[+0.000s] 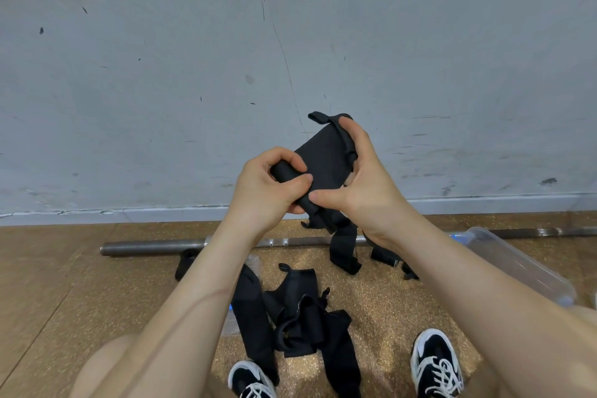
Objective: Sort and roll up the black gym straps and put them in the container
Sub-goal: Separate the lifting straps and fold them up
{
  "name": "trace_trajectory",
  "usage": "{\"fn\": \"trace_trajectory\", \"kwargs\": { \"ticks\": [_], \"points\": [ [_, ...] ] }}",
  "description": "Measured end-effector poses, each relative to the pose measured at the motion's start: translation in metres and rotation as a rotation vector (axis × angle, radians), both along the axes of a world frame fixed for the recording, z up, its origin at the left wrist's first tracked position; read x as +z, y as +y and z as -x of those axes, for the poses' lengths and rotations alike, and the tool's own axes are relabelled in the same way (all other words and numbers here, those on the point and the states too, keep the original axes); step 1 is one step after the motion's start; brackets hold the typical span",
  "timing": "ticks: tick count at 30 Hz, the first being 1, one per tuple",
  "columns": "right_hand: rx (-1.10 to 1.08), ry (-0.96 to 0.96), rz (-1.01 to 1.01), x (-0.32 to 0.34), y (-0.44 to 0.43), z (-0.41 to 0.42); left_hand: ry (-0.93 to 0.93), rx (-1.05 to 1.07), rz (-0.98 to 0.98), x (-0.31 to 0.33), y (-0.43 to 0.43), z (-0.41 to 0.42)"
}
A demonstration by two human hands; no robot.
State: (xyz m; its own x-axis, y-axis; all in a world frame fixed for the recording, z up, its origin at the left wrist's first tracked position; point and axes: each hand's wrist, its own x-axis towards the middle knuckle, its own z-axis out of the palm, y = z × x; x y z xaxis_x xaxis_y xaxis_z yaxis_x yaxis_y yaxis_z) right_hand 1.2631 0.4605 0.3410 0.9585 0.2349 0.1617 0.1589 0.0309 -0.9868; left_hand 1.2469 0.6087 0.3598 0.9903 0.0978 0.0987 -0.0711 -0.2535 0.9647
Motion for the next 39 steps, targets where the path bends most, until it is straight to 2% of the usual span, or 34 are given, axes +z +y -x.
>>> {"fn": "trace_trajectory", "kwargs": {
  "ticks": [6,8,11,13,16,26,30,35,37,39],
  "points": [
    [0.009,0.046,0.009,0.004,-0.006,-0.002,0.019,0.015,-0.001,-0.002,0.000,0.000],
    [0.049,0.117,-0.045,0.007,-0.011,-0.005,0.080,-0.088,0.123,0.002,0.005,0.001],
    [0.144,0.277,-0.262,0.012,-0.021,-0.010,0.161,-0.324,0.368,0.006,0.018,0.002],
    [0.183,0.350,-0.353,0.013,-0.024,-0.010,0.146,-0.380,0.415,0.004,0.023,0.001],
    [0.190,0.377,-0.386,0.011,-0.020,-0.008,0.112,-0.310,0.357,-0.003,0.019,-0.004],
    [0.156,0.285,-0.303,0.009,-0.014,-0.005,0.045,-0.084,0.238,-0.005,0.003,-0.006],
    [0.146,0.261,-0.268,0.007,-0.013,-0.004,-0.008,-0.099,0.124,-0.003,0.003,-0.004],
    [0.098,0.207,-0.106,0.007,-0.015,-0.006,-0.056,-0.100,-0.054,-0.007,0.001,-0.004],
    [0.097,0.207,-0.109,0.008,-0.017,-0.007,-0.038,-0.126,-0.049,-0.007,0.003,-0.004],
    [0.132,0.259,-0.182,0.011,-0.020,-0.006,0.033,-0.225,0.069,-0.006,0.010,-0.004]
  ]
}}
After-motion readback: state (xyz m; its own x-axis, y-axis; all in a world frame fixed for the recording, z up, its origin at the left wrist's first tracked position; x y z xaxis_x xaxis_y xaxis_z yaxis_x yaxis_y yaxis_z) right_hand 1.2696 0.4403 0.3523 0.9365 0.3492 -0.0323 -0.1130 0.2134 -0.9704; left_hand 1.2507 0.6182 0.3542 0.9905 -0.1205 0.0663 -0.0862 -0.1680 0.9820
